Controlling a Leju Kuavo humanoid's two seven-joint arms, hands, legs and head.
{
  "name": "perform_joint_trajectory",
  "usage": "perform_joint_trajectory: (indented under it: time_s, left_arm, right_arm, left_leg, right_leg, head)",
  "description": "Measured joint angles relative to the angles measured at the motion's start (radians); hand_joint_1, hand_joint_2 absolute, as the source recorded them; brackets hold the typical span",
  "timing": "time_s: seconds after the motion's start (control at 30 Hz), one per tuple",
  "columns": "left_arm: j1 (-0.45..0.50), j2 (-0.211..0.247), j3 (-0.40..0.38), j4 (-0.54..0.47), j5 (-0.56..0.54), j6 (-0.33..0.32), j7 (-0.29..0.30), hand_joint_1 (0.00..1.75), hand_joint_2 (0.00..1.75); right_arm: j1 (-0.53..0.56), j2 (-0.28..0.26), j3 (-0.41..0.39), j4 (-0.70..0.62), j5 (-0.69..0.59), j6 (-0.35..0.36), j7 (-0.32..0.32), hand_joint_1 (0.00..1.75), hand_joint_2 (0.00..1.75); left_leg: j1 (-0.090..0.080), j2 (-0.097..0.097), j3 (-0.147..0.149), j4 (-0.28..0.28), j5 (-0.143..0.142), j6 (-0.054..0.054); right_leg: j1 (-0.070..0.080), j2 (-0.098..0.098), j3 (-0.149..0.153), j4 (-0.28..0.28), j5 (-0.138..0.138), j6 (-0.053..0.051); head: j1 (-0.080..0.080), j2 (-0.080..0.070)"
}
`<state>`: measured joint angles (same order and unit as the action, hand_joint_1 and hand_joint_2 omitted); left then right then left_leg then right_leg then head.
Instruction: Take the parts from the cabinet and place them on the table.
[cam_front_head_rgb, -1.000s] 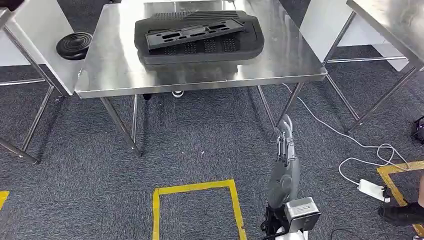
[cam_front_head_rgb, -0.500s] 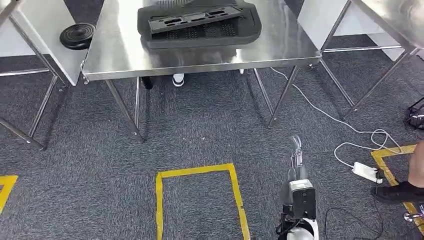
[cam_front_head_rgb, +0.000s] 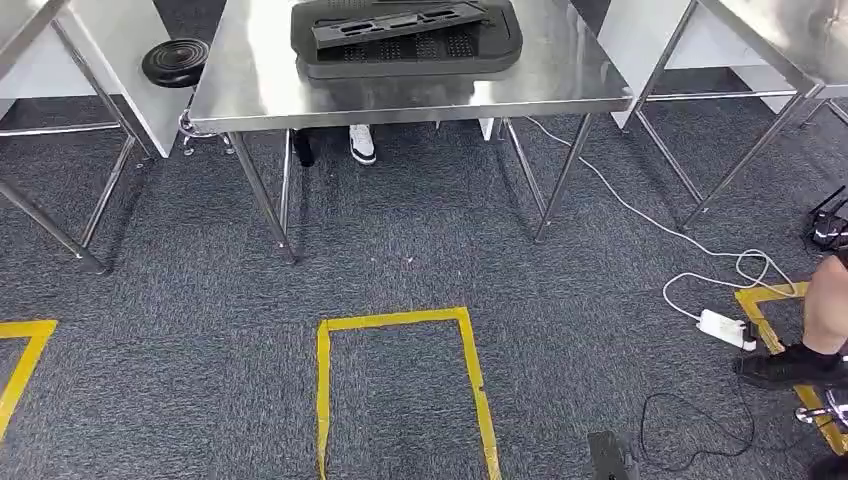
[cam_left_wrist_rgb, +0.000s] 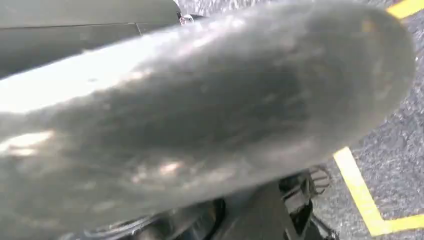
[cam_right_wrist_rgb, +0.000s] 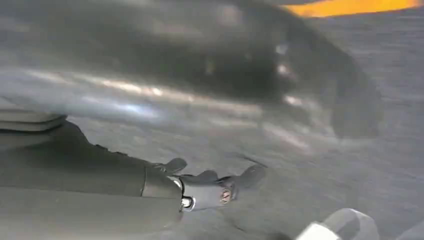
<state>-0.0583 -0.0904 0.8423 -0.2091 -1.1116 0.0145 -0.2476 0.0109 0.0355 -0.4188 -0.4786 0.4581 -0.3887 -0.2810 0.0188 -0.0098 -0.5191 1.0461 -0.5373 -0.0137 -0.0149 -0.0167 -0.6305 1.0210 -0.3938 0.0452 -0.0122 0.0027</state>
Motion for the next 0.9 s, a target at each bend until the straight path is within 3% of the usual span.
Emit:
perform_joint_trajectory:
  time_s: [0.07, 0.1, 0.13, 0.2, 0.23, 0.27, 0.3, 0.33, 0.37, 0.4, 0.43, 0.47, 0.5, 0.57, 0.6, 0.67, 0.7, 0.73, 0.77, 0.8, 0.83, 0.87, 0.9]
  left_arm:
    - [0.001, 0.0, 0.0, 0.0, -0.008, 0.0, 0.001, 0.0, 0.0]
    - [-0.003, 0.0, 0.0, 0.001, -0.01, 0.0, 0.003, 0.0, 0.0]
    - [-0.003, 0.0, 0.0, 0.0, -0.011, 0.0, 0.005, 0.0, 0.0]
    - [-0.003, 0.0, 0.0, 0.0, -0.015, 0.0, 0.009, 0.0, 0.0]
    - [-0.004, 0.0, 0.0, 0.0, -0.017, -0.001, 0.011, 0.0, 0.0]
    - [-0.004, 0.0, 0.0, 0.0, -0.017, -0.003, 0.012, 0.0, 0.0]
    - [-0.005, -0.001, 0.0, 0.0, -0.017, -0.003, 0.013, 0.0, 0.0]
    - [-0.005, -0.001, 0.0, 0.0, -0.017, -0.003, 0.013, 0.0, 0.0]
    - [-0.005, -0.003, 0.0, 0.0, -0.017, -0.004, 0.013, 0.0, 0.0]
    - [-0.008, -0.003, 0.0, 0.0, -0.017, -0.004, 0.013, 0.0, 0.0]
    - [-0.011, -0.004, 0.0, 0.0, -0.017, -0.004, 0.014, 0.0, 0.0]
    - [-0.011, -0.005, 0.0, 0.0, -0.017, -0.004, 0.013, 0.0, 0.0]
    - [-0.012, -0.006, 0.0, 0.0, -0.018, -0.004, 0.013, 0.0, 0.0]
    - [-0.012, -0.007, 0.0, 0.0, -0.018, -0.004, 0.014, 0.0, 0.0]
    - [-0.011, -0.007, 0.001, 0.001, -0.018, -0.004, 0.014, 0.0, 0.0]
    - [-0.009, -0.006, 0.001, 0.001, -0.018, -0.004, 0.015, 0.0, 0.0]
    - [-0.009, -0.006, 0.001, 0.002, -0.018, -0.005, 0.015, 0.0, 0.0]
    - [-0.009, -0.006, 0.001, 0.002, -0.018, -0.004, 0.015, 0.0, 0.0]
    - [-0.009, -0.007, 0.001, 0.002, -0.018, -0.004, 0.015, 0.0, 0.0]
    - [-0.01, -0.007, 0.001, 0.002, -0.018, -0.004, 0.015, 0.0, 0.0]
    - [-0.01, -0.007, 0.001, 0.001, -0.018, -0.004, 0.015, 0.0, 0.0]
    - [-0.011, -0.006, 0.001, 0.001, -0.018, -0.004, 0.015, 0.0, 0.0]
    - [-0.013, -0.006, 0.001, 0.001, -0.018, -0.003, 0.015, 0.0, 0.0]
  right_arm:
    - [-0.003, -0.001, -0.014, 0.07, 0.028, 0.004, 0.082, 0.0, 0.0]
    - [-0.004, 0.0, -0.018, 0.102, 0.033, 0.021, 0.123, 0.0, 0.0]
    - [-0.004, 0.002, -0.023, 0.131, 0.034, 0.047, 0.169, 0.0, 0.0]
    - [-0.009, 0.004, -0.029, 0.168, 0.045, 0.081, 0.227, 0.0, 0.0]
    - [-0.014, 0.007, -0.03, 0.186, 0.055, 0.096, 0.268, 0.0, 0.0]
    - [-0.017, 0.01, -0.03, 0.199, 0.062, 0.106, 0.301, 0.0, 0.0]
    - [-0.018, 0.012, -0.03, 0.21, 0.068, 0.115, 0.332, 0.0, 0.0]
    - [-0.02, 0.015, -0.03, 0.219, 0.073, 0.121, 0.359, 0.0, 0.0]
    - [-0.022, 0.017, -0.03, 0.226, 0.074, 0.127, 0.382, 0.0, 0.0]
    - [-0.025, 0.019, -0.03, 0.231, 0.075, 0.128, 0.391, 0.0, 0.0]
    - [-0.031, 0.02, -0.03, 0.232, 0.076, 0.129, 0.397, 0.0, 0.0]
    - [-0.036, 0.021, -0.03, 0.236, 0.077, 0.129, 0.398, 0.0, 0.0]
    - [-0.036, 0.024, -0.031, 0.244, 0.077, 0.129, 0.4, 0.0, 0.0]
    - [-0.036, 0.025, -0.031, 0.251, 0.077, 0.129, 0.401, 0.0, 0.0]
    - [-0.038, 0.029, -0.032, 0.257, 0.077, 0.129, 0.403, 0.0, 0.0]
    - [-0.035, 0.03, -0.032, 0.26, 0.076, 0.129, 0.406, 0.0, 0.0]
    - [-0.034, 0.031, -0.033, 0.261, 0.077, 0.129, 0.406, 0.0, 0.0]
    - [-0.034, 0.032, -0.033, 0.264, 0.077, 0.129, 0.406, 0.0, 0.0]
    - [-0.034, 0.033, -0.034, 0.265, 0.077, 0.13, 0.406, 0.0, 0.0]
    - [-0.034, 0.034, -0.035, 0.267, 0.077, 0.13, 0.406, 0.0, 0.0]
    - [-0.034, 0.034, -0.036, 0.268, 0.077, 0.13, 0.406, 0.0, 0.0]
    - [-0.034, 0.035, -0.037, 0.269, 0.077, 0.131, 0.406, 0.0, 0.0]
    - [-0.034, 0.035, -0.038, 0.27, 0.077, 0.131, 0.406, 0.0, 0.0]
  left_leg:
    - [-0.002, 0.005, -0.024, -0.009, 0.024, 0.032]
    - [-0.001, 0.007, -0.033, -0.009, 0.037, 0.043]
    - [-0.001, 0.007, -0.051, -0.01, 0.05, 0.053]
    - [-0.002, 0.008, -0.087, -0.009, 0.078, 0.055]
    - [-0.002, 0.011, -0.109, -0.009, 0.094, 0.055]
    - [-0.001, 0.014, -0.12, -0.008, 0.109, 0.053]
    - [-0.001, 0.016, -0.139, -0.008, 0.124, 0.05]
    - [0.0, 0.017, -0.158, -0.007, 0.139, 0.045]
    - [0.0, 0.017, -0.174, -0.007, 0.153, 0.041]
    - [0.001, 0.017, -0.186, -0.007, 0.168, 0.036]
    - [-0.004, 0.016, -0.192, -0.005, 0.179, 0.027]
    - [-0.004, 0.02, -0.192, -0.009, 0.194, 0.02]
    - [-0.002, 0.024, -0.186, -0.022, 0.211, 0.013]
    - [0.002, 0.024, -0.182, -0.049, 0.244, -0.006]
    - [0.007, 0.021, -0.192, -0.044, 0.229, -0.008]
    - [0.006, 0.017, -0.215, 0.055, 0.072, -0.009]
    - [0.006, 0.014, -0.226, 0.132, 0.013, -0.012]
    - [0.006, 0.011, -0.235, 0.213, -0.024, -0.016]
    - [0.006, 0.011, -0.234, 0.268, -0.025, -0.018]
    - [0.007, 0.011, -0.216, 0.286, 0.001, -0.019]
    - [0.008, 0.011, -0.178, 0.262, 0.04, -0.02]
    - [0.009, 0.011, -0.117, 0.198, 0.068, -0.02]
    - [0.011, 0.011, -0.046, 0.109, 0.067, -0.02]
  right_leg:
    - [-0.002, 0.001, -0.006, -0.007, 0.02, 0.015]
    - [-0.005, 0.005, -0.019, 0.009, -0.011, 0.012]
    - [-0.005, 0.009, -0.036, 0.05, -0.068, 0.001]
    - [-0.006, 0.013, -0.076, 0.186, -0.174, -0.011]
    - [-0.006, 0.013, -0.088, 0.263, -0.204, -0.006]
    - [-0.007, 0.013, -0.081, 0.303, -0.203, 0.005]
    - [-0.008, 0.014, -0.057, 0.301, -0.18, 0.02]
    - [-0.009, 0.013, -0.013, 0.265, -0.145, 0.035]
    - [-0.009, 0.013, 0.047, 0.197, -0.123, 0.04]
    - [-0.008, 0.013, 0.127, 0.1, -0.128, 0.033]
    - [-0.002, 0.013, 0.222, -0.017, -0.167, 0.014]
    - [0.001, 0.013, 0.233, -0.064, -0.185, 0.009]
    - [0.005, 0.014, 0.222, -0.06, -0.174, 0.005]
    - [0.009, 0.013, 0.206, -0.059, -0.155, -0.013]
    - [-0.009, 0.01, 0.194, -0.064, -0.136, -0.024]
    - [-0.004, 0.007, 0.162, -0.064, -0.107, -0.044]
    - [-0.002, 0.007, 0.148, -0.063, -0.094, -0.047]
    - [0.001, 0.007, 0.131, -0.062, -0.081, -0.048]
    - [0.003, 0.006, 0.119, -0.059, -0.07, -0.047]
    - [0.003, 0.006, 0.106, -0.054, -0.059, -0.045]
    - [0.003, 0.006, 0.088, -0.047, -0.05, -0.04]
    - [0.001, 0.006, 0.07, -0.035, -0.044, -0.036]
    - [-0.001, 0.006, 0.055, -0.022, -0.041, -0.03]
  head:
    - [0.0, 0.0]
    - [-0.001, 0.0]
    - [0.008, 0.0]
    - [0.009, 0.0]
    - [0.009, 0.0]
    - [0.008, 0.0]
    - [0.01, 0.0]
    - [0.01, 0.0]
    - [0.01, 0.0]
    - [0.01, 0.0]
    - [0.011, 0.0]
    - [0.008, 0.0]
    - [0.008, 0.0]
    - [0.01, 0.0]
    - [0.006, 0.0]
    - [0.002, 0.0]
    - [0.003, 0.0]
    - [0.002, 0.0]
    - [0.003, 0.0]
    - [0.003, 0.0]
    - [0.002, 0.0]
    - [0.002, 0.0]
    - [0.002, 0.0]
